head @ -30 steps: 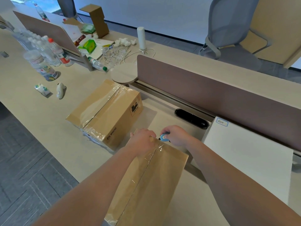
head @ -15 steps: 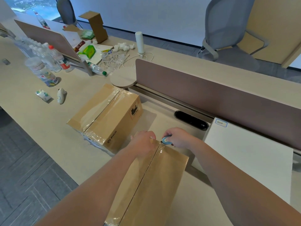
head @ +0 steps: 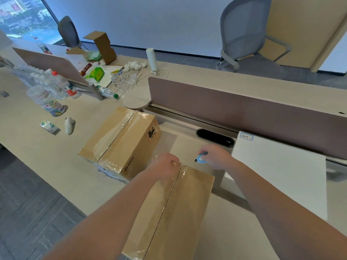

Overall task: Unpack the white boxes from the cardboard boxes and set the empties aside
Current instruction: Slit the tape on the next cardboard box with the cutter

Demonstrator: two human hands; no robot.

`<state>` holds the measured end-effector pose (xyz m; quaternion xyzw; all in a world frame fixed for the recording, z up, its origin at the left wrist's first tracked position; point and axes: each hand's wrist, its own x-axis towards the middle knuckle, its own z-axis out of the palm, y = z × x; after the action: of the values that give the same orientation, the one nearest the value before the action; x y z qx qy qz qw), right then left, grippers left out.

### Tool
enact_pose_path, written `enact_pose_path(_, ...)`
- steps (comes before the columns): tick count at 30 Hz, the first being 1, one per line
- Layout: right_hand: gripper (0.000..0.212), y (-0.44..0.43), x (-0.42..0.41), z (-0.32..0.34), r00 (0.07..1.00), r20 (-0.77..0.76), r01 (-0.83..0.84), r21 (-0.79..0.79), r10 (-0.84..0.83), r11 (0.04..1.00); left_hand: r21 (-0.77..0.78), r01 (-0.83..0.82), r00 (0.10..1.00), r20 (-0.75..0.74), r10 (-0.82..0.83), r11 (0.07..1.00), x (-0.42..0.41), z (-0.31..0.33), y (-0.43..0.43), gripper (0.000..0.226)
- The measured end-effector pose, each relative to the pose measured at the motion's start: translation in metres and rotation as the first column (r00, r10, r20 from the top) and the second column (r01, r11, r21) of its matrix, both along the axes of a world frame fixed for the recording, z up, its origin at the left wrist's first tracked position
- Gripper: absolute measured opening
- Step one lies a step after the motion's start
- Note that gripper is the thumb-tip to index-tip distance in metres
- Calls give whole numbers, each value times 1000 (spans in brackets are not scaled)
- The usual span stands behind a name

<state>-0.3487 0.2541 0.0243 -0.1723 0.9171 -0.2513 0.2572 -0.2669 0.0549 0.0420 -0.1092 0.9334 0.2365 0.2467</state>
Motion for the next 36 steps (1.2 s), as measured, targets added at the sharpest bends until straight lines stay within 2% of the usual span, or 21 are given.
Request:
enact_pose_path(4, 25, -3, 20, 3, 987, 18, 163, -144, -162, 976, -6, 11, 1000, -16, -12, 1000, 1, 2, 2, 35)
enact_pose_path(7, 21, -9, 37, 1, 964, 57, 267, -178, -261, 947, 3, 58, 997, -47, -58, 998, -1, 2, -3, 26)
enact_pose_path(14, 2, -29, 77, 7, 856, 129, 516, -180, -500, 837, -20, 229, 971, -61, -230, 973, -5, -3, -19, 34)
enact_pose_path(19, 7, -63, 96, 15, 763, 73, 645, -146, -642, 750, -52, 342, 935, -78, -345, 938, -7, -5, -31, 42)
enact_pose_path(23, 10, -88, 97, 19, 720, -10, 690, -91, -694, 718, -15, 382, 916, -131, -380, 924, -10, -17, -42, 41)
enact_pose_path(29, 15, -109, 96, 9, 726, -118, 683, 10, -677, 731, 16, 450, 878, -191, -439, 893, -7, -25, -54, 38)
enact_pose_path(36, 11, -115, 88, 10, 734, -158, 678, 96, -661, 729, 34, 474, 871, -166, -462, 880, -10, -28, -58, 50)
